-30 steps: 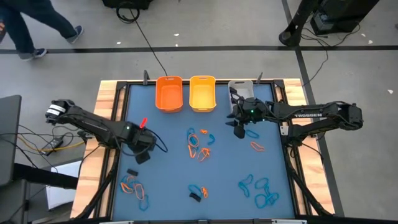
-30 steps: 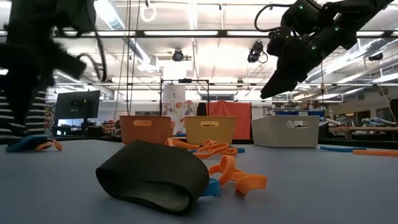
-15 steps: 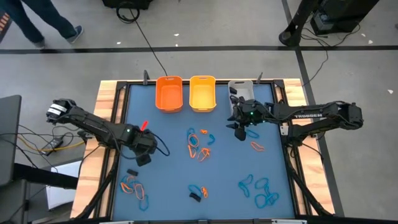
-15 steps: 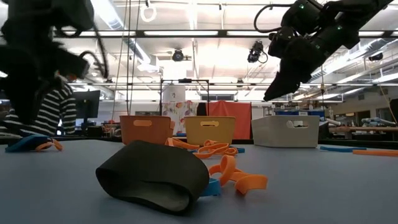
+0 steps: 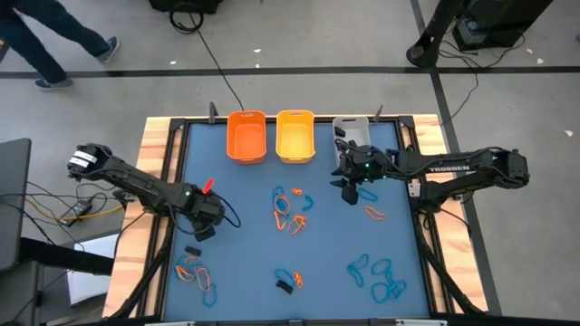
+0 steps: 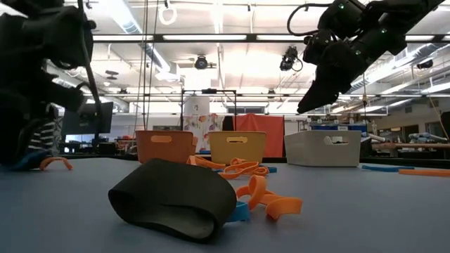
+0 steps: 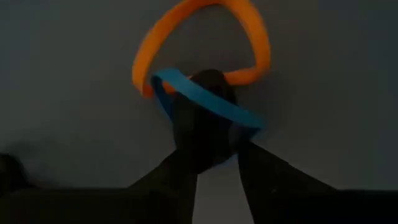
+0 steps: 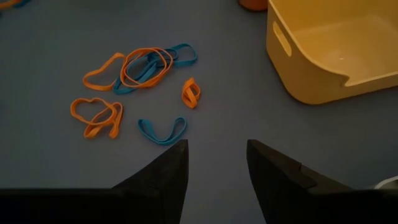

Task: Sort rubber bands into baskets
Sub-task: Put the black rubber band into the gray bin

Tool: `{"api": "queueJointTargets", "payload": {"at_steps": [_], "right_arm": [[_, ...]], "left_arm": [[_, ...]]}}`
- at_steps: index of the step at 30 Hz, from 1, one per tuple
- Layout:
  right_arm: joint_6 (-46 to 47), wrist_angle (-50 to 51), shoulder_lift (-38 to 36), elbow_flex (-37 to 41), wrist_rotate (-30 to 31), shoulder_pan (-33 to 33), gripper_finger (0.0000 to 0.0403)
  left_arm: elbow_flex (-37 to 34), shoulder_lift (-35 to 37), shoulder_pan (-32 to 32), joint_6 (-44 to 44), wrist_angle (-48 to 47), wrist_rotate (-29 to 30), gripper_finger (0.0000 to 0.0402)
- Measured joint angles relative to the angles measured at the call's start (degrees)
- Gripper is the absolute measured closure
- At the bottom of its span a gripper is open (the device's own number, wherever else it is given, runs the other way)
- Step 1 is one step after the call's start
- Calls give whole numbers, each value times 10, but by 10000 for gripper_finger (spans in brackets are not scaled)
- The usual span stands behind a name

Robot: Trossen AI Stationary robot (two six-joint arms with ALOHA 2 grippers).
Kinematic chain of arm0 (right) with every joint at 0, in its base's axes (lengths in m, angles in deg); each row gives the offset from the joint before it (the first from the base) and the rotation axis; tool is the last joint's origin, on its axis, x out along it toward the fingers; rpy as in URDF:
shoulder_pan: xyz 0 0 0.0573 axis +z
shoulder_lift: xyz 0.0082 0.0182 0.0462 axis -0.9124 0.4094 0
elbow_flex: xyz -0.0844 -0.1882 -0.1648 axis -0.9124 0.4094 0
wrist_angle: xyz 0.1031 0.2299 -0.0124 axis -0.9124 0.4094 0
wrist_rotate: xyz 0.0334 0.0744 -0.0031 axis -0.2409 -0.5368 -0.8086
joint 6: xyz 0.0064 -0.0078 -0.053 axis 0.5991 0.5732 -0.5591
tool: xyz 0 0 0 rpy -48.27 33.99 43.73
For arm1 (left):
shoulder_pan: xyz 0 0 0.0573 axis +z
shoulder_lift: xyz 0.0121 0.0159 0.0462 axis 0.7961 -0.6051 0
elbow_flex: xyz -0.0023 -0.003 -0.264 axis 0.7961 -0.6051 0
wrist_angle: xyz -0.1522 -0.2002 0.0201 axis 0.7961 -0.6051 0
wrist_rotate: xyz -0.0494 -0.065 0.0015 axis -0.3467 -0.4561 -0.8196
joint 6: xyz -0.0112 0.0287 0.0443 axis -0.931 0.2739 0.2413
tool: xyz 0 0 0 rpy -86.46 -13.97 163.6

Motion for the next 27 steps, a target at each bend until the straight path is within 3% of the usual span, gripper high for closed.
{"api": "queueJointTargets", "payload": {"at_steps": [8, 15, 21, 25, 27], "right_arm": [[-1, -1, 0, 0, 1, 0, 229], [2, -13, 0, 0, 1, 0, 229], [9, -30, 0, 0, -11, 4, 229], [16, -23, 0, 0, -30, 6, 229], [12, -23, 0, 0, -33, 10, 229]], "left_arm": [[25, 0, 0, 3, -40, -6, 385], [117, 0, 4, -66, -199, 54, 387], [172, -8, 17, -35, -172, 2, 396], [175, -27, 57, -41, -172, -111, 399], [173, -43, 64, -21, -190, -129, 399]]}}
